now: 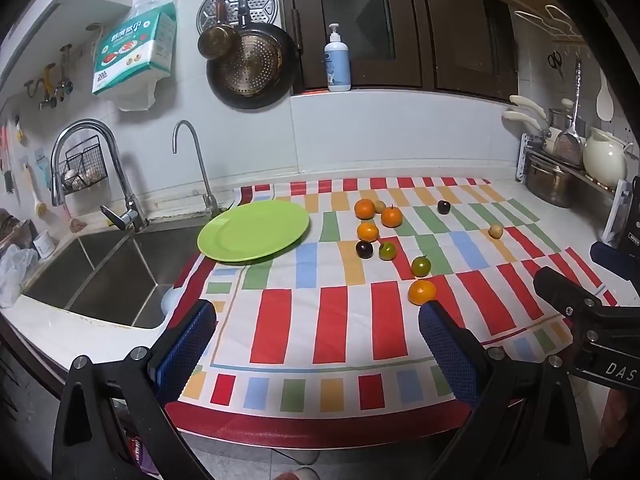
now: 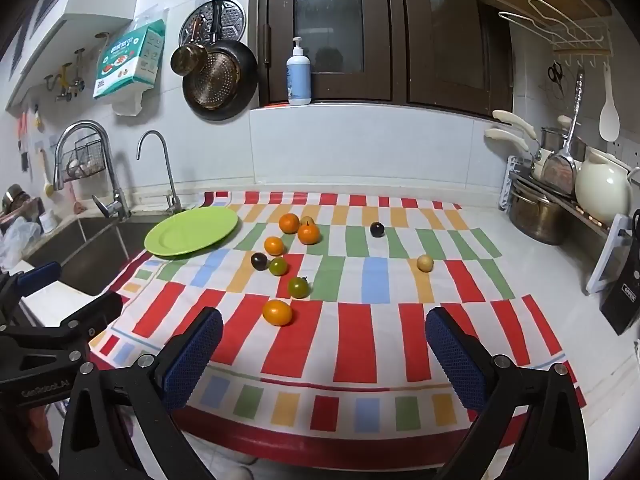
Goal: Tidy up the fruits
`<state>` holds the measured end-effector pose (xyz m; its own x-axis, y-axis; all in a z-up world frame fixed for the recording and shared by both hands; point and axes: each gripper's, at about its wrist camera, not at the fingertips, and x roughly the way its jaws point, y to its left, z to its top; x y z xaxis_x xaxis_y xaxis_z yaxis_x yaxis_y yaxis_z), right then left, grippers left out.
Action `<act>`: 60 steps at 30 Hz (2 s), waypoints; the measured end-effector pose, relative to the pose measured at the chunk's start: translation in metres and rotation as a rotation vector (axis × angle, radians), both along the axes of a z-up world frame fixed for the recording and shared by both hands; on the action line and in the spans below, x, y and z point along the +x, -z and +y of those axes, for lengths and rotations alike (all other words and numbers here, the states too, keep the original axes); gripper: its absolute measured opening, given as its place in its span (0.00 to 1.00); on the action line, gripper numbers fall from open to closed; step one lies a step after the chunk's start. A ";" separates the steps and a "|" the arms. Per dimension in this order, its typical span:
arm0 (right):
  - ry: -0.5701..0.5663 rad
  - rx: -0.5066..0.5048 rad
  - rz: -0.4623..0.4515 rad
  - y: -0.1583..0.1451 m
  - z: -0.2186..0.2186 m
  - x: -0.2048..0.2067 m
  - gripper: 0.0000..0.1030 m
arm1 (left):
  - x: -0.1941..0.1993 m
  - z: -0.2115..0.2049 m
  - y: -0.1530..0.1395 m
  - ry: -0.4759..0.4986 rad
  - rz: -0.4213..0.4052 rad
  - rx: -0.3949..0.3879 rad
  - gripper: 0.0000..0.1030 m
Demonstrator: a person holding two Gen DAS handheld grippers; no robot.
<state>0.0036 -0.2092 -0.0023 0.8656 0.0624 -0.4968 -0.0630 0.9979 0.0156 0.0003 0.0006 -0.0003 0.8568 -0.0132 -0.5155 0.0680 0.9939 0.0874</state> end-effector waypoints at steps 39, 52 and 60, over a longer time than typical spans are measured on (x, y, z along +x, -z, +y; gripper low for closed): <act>-0.012 -0.006 0.005 0.002 0.009 0.005 0.99 | 0.000 0.006 -0.006 -0.015 -0.020 -0.008 1.00; -0.012 -0.005 0.006 0.002 0.009 0.005 0.99 | 0.001 0.006 -0.008 -0.008 -0.019 -0.011 1.00; -0.012 -0.005 0.007 0.002 0.009 0.005 0.99 | 0.001 0.004 -0.008 -0.006 -0.020 -0.009 1.00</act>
<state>0.0088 -0.2006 -0.0042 0.8613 0.0707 -0.5032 -0.0753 0.9971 0.0111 0.0012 0.0047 0.0073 0.8672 -0.0132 -0.4978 0.0607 0.9950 0.0794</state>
